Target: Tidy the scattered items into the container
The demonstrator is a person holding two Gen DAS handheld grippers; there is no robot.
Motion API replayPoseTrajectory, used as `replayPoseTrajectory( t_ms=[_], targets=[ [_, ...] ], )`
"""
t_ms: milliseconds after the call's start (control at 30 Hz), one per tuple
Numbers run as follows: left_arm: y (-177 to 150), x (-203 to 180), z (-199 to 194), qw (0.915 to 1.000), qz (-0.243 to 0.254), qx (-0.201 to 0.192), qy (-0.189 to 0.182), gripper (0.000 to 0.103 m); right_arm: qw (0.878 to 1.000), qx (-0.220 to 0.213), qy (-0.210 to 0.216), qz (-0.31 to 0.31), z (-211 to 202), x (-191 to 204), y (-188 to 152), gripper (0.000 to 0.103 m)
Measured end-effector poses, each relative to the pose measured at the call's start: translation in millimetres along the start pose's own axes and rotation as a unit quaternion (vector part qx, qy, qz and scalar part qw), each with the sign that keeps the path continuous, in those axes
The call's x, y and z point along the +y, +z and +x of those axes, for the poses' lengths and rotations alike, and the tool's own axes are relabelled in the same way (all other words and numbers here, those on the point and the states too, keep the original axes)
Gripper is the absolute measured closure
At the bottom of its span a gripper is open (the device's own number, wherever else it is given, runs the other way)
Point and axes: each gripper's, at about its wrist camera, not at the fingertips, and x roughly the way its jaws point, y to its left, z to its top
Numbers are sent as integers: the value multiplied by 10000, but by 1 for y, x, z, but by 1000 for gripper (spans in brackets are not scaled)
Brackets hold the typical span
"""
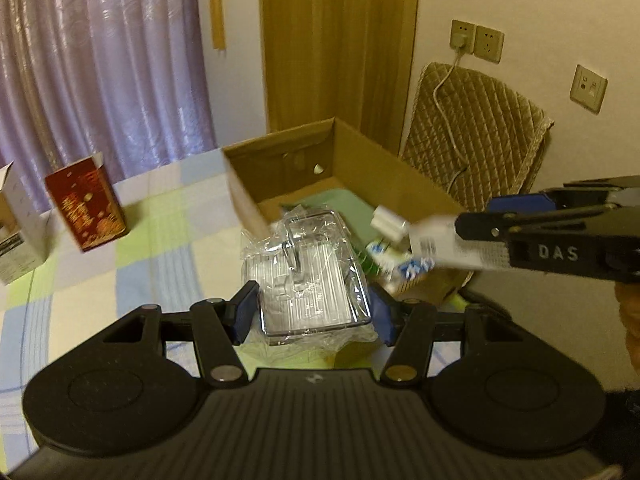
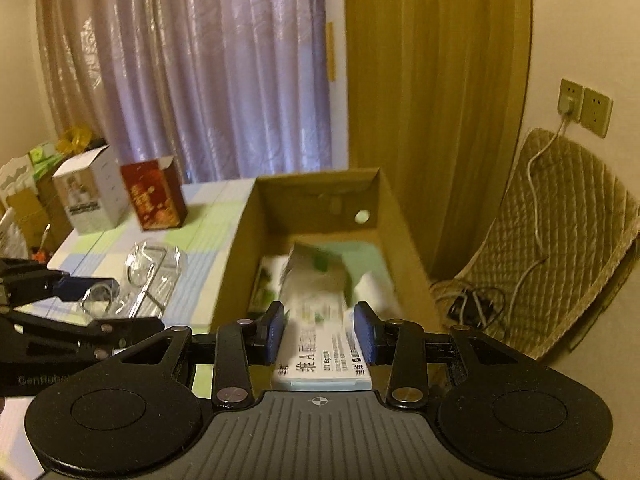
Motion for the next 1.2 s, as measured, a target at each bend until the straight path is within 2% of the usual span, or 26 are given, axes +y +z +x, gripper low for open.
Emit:
replayPoseTrajectory(
  t_ms=[67,267,367,533,700,1033,1067,1100,1133,1167,1200],
  targets=[
    [9,-3,11,10000,-18,13,-63,50,10000,-12,-25,-22,9,-9,8,81],
    [20,-6,47,9998,7,166,-130,50,9997,176,-21,-137,50,-30,17,84],
    [22,-7,58,9996,-16,204,-171,50,9997,237,41,23,64,-42,14,84],
    [20,-11,66,9995,82,199,-214,50,9996,158,217,-31,61,-52,4,84],
    [23,-14,69,9995,115,171,-235,50,9998,64,169,-5,56,-59,0,83],
    [34,-16,72,9993,213,121,-283,50,9986,-13,254,-468,33,-61,6,83],
    [35,-16,71,9993,221,120,-285,50,9981,24,273,-548,30,-61,5,81],
    [34,-17,72,9992,235,123,-292,50,9974,79,299,-647,27,-61,3,73],
    [34,-17,72,9992,234,126,-294,50,9967,117,312,-741,23,-61,1,34],
    [34,-17,72,9992,231,128,-297,50,9961,86,321,-814,19,-63,-2,16],
    [34,-17,72,9992,233,125,-296,50,9955,37,351,-883,13,-65,-6,16]
  ],
)
